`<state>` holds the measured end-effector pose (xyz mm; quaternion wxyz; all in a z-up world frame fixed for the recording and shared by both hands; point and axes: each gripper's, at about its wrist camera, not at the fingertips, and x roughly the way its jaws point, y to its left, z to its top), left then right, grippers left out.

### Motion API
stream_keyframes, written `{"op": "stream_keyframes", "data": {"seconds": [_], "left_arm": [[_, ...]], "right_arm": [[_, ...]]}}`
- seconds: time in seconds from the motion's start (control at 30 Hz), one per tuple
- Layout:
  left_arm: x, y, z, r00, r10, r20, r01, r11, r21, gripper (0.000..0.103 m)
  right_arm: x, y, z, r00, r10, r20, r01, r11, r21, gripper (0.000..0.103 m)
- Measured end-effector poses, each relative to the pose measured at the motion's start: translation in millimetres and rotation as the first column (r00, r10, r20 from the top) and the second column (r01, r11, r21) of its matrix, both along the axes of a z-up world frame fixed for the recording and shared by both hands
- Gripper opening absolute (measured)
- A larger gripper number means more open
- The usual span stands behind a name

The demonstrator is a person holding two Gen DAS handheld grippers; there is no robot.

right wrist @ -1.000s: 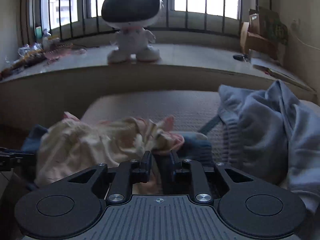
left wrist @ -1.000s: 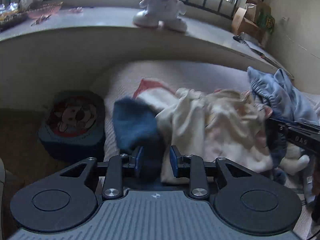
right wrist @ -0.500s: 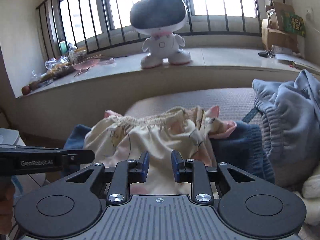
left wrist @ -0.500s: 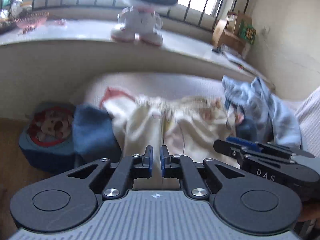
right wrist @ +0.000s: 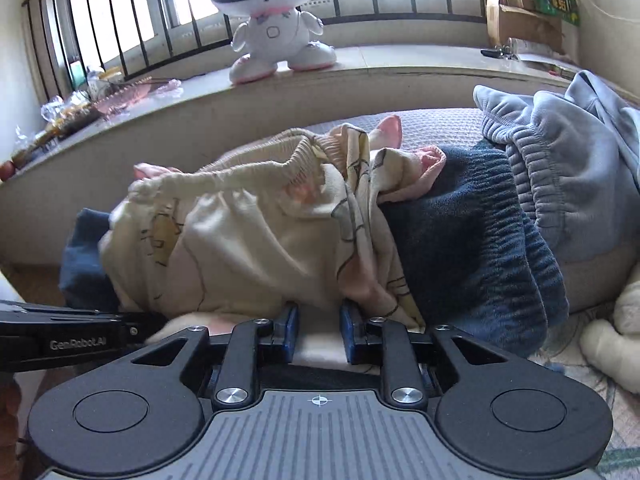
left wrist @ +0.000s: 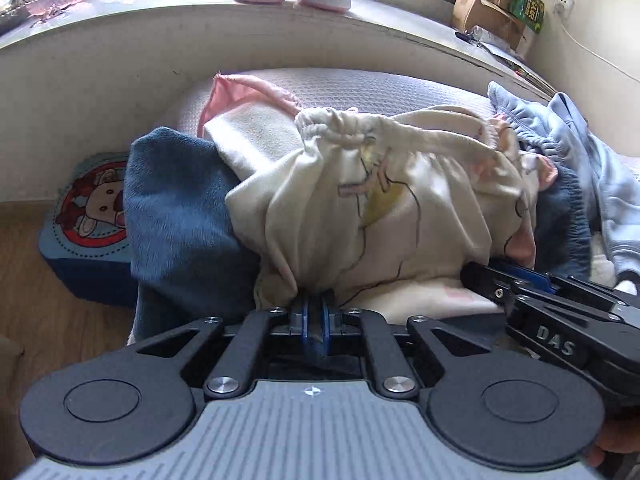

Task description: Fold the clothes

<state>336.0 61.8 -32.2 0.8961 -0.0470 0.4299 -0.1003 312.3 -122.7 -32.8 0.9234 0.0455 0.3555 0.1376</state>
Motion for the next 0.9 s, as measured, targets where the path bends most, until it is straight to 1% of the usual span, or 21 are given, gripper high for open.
{"op": "stream_keyframes", "data": {"seconds": [0.03, 0.07, 0.1, 0.13, 0.17, 0.2, 0.23, 0.3, 0.4, 0.43, 0.5, 0.57, 0.63, 0.7, 0.77, 0.8, 0.83, 0.9], "left_arm": [[-7, 0, 8, 1.000, 0.002, 0.000, -0.002, 1.000, 0.006, 0.013], [-14, 0, 15, 1.000, 0.004, -0.001, -0.004, 1.000, 0.014, 0.022], [-22, 0, 22, 1.000, 0.007, -0.004, -0.007, 1.000, 0.022, 0.028], [-32, -1, 28, 1.000, 0.003, -0.001, -0.003, 0.999, 0.033, 0.040], [-43, -2, 34, 1.000, -0.006, 0.005, 0.005, 0.999, 0.046, 0.044], [-54, -5, 39, 1.000, -0.017, 0.011, 0.016, 0.998, 0.065, 0.045], [-64, -8, 43, 0.999, -0.031, 0.011, 0.030, 0.996, 0.084, 0.048], [-85, -13, 49, 0.998, -0.056, 0.002, 0.055, 0.992, 0.111, 0.063], [-113, -16, 54, 0.998, -0.059, -0.001, 0.059, 0.989, 0.134, 0.066], [-122, -16, 55, 0.998, -0.057, 0.001, 0.057, 0.988, 0.142, 0.068], [-140, -19, 58, 0.998, -0.057, 0.003, 0.056, 0.985, 0.160, 0.070], [-158, -21, 59, 0.998, -0.060, 0.006, 0.059, 0.984, 0.169, 0.073], [-174, -23, 59, 0.998, -0.062, 0.011, 0.060, 0.984, 0.169, 0.076], [-191, -24, 56, 0.998, -0.050, 0.039, 0.043, 0.985, 0.170, 0.081], [-210, -24, 46, 0.996, -0.028, 0.084, 0.015, 0.987, 0.159, 0.086], [-219, -23, 41, 0.994, -0.017, 0.105, 0.001, 0.988, 0.152, 0.086], [-228, -24, 33, 0.994, -0.009, 0.110, -0.007, 0.989, 0.146, 0.087], [-241, -24, 13, 0.998, -0.002, 0.059, -0.006, 0.989, 0.149, 0.087]], "right_arm": [[-9, -4, 5, 1.000, 0.005, 0.003, -0.005, 1.000, 0.012, 0.027], [-20, -7, 10, 1.000, 0.013, 0.011, -0.013, 1.000, 0.016, 0.032], [-32, -11, 14, 1.000, 0.023, 0.017, -0.023, 1.000, 0.014, 0.035], [-43, -14, 17, 0.999, 0.033, 0.014, -0.033, 0.999, 0.010, 0.042], [-55, -18, 18, 0.999, 0.041, 0.008, -0.041, 0.999, 0.007, 0.046], [-67, -22, 19, 0.999, 0.048, 0.003, -0.048, 0.999, 0.010, 0.046], [-79, -27, 18, 0.998, 0.055, -0.004, -0.055, 0.998, 0.018, 0.046], [-100, -36, 17, 0.998, 0.053, -0.027, -0.052, 0.998, 0.024, 0.048], [-127, -48, 12, 0.997, 0.042, -0.062, -0.042, 0.999, 0.014, 0.049], [-136, -53, 10, 0.996, 0.039, -0.077, -0.038, 0.999, 0.016, 0.049], [-153, -61, 8, 0.995, 0.033, -0.096, -0.032, 0.999, 0.019, 0.052], [-172, -67, 6, 0.996, 0.026, -0.090, -0.025, 1.000, 0.004, 0.061], [-188, -71, 3, 0.998, 0.017, -0.068, -0.018, 1.000, -0.017, 0.062], [-202, -75, -3, 0.999, 0.001, -0.036, -0.002, 1.000, -0.003, 0.063], [-213, -77, -10, 1.000, -0.029, 0.000, 0.029, 0.999, 0.016, 0.069], [-217, -76, -15, 0.999, -0.046, 0.019, 0.046, 0.999, 0.012, 0.070], [-221, -74, -20, 0.998, -0.055, 0.031, 0.055, 0.998, 0.000, 0.071], [-224, -67, -31, 0.998, -0.059, 0.014, 0.059, 0.998, -0.028, 0.071]]}}
